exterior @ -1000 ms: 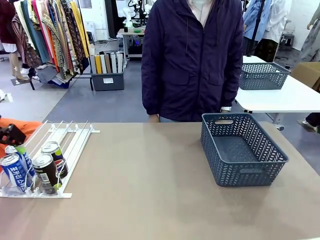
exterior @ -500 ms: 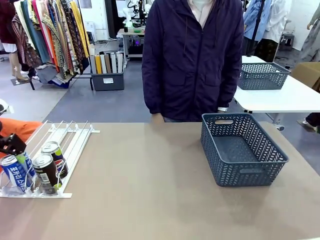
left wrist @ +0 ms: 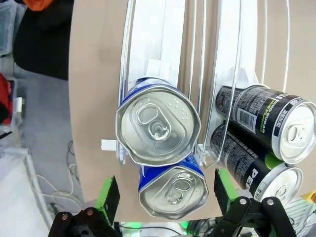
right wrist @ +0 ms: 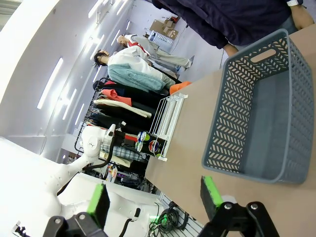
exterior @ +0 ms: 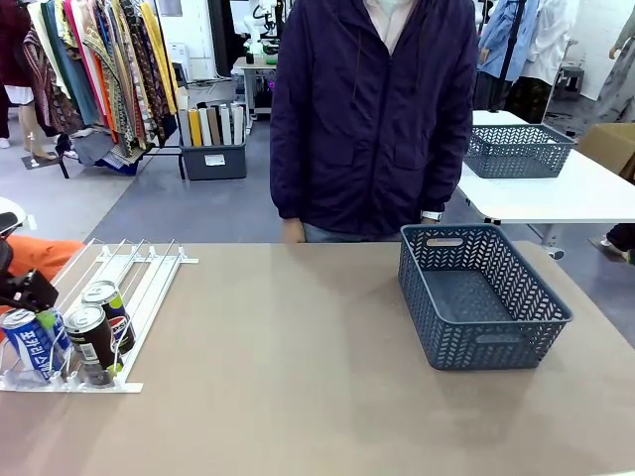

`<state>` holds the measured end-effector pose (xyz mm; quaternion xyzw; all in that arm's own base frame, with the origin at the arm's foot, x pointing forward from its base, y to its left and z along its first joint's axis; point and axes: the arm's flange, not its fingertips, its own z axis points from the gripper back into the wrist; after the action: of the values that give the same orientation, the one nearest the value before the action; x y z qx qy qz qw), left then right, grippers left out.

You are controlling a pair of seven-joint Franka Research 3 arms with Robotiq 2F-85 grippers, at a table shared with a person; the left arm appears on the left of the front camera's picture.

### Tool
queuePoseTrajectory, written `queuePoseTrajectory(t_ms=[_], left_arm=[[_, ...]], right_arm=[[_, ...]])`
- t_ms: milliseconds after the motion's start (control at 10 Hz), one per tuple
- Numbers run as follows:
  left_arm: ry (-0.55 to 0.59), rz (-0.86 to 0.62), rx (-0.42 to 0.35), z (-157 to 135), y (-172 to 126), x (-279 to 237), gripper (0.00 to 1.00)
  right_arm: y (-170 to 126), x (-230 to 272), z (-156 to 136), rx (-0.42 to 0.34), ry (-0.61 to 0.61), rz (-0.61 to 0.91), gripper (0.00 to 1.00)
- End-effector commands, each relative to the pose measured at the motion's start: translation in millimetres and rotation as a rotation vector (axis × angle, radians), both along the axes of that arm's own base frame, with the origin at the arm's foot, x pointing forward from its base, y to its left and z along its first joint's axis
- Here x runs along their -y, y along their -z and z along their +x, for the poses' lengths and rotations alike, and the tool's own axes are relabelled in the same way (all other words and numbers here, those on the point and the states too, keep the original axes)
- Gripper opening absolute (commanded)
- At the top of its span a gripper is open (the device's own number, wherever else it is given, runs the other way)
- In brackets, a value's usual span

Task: Retrieve and store the cans from the dispenser.
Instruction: Pick up one can from the Automatic Can Dispenser and place it in the middle of the table.

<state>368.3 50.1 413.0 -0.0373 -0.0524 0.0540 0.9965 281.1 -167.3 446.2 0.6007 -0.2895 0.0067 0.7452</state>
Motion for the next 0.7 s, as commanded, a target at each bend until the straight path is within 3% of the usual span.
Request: queuePoseTrajectory(t_ms=[0,100,600], left_arm=[[-0.025,0.019,0.019,-28.7,22.7,5.4,0.54],[-0.020,0.021,0.025,-28.7,23.6,6.6,0.00],[0.012,0.020,0.038,-30.9,21.2,12.3,0.00]], right_arm=[[-5.2,-0.5,3.1,0.016,0.010,0.022,1.00],[-5.2,-0.5,3.1,0.016,0.010,0.022,1.00],[-5.2,-0.5,3.1,0.016,0.010,0.022,1.00]])
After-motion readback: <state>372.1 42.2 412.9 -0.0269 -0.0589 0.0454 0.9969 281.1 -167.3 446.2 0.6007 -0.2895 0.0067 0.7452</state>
